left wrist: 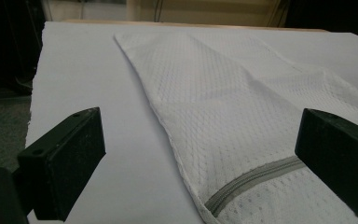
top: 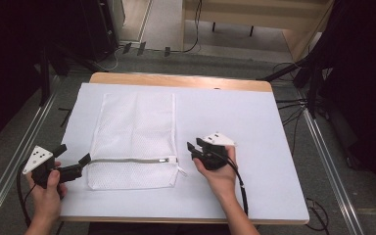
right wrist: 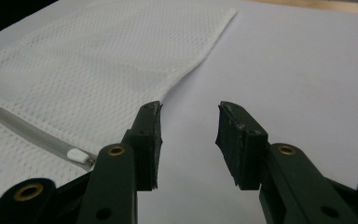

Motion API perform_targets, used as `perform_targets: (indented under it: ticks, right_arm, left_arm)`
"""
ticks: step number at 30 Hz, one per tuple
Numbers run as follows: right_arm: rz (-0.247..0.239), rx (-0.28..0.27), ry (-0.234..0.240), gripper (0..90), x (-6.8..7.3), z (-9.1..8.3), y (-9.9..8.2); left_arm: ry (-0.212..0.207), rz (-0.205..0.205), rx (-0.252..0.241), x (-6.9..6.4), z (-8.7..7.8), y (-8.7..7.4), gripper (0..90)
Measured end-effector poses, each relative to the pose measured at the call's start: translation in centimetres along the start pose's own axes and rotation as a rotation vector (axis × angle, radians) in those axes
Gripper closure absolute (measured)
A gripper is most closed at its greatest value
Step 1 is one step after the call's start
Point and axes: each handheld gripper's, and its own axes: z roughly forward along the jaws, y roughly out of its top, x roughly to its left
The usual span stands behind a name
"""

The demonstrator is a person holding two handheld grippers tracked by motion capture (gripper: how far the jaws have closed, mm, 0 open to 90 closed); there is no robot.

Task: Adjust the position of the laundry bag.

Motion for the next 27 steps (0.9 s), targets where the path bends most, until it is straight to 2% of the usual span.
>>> perform_targets:
  ticks: [6,12,18,21,24,27]
  right_arm:
    - [0.031,0.063,-0.002,62.7,1.3,3.2,0.3]
    - [0.038,0.095,0.003,60.9,2.2,5.1,0.5]
    - [0.064,0.118,0.017,59.2,3.2,6.3,0.5]
    - [0.059,0.136,0.017,59.4,3.5,6.9,0.3]
    - [0.051,0.150,0.000,62.4,3.8,7.3,0.3]
    - [0.074,0.174,-0.015,68.1,3.8,7.5,0.4]
  left_arm:
    - [-0.001,0.000,0.002,0.0,0.1,0.0,1.8]
    - [-0.003,-0.004,0.002,0.0,0.1,0.0,1.8]
    - [-0.005,-0.003,0.003,0.0,0.1,0.0,1.8]
    - [-0.005,-0.002,0.004,0.0,0.2,0.0,1.8]
    - [-0.005,-0.001,0.005,0.0,0.2,0.0,1.8]
    - [-0.006,0.001,0.006,0.0,0.2,0.0,1.9]
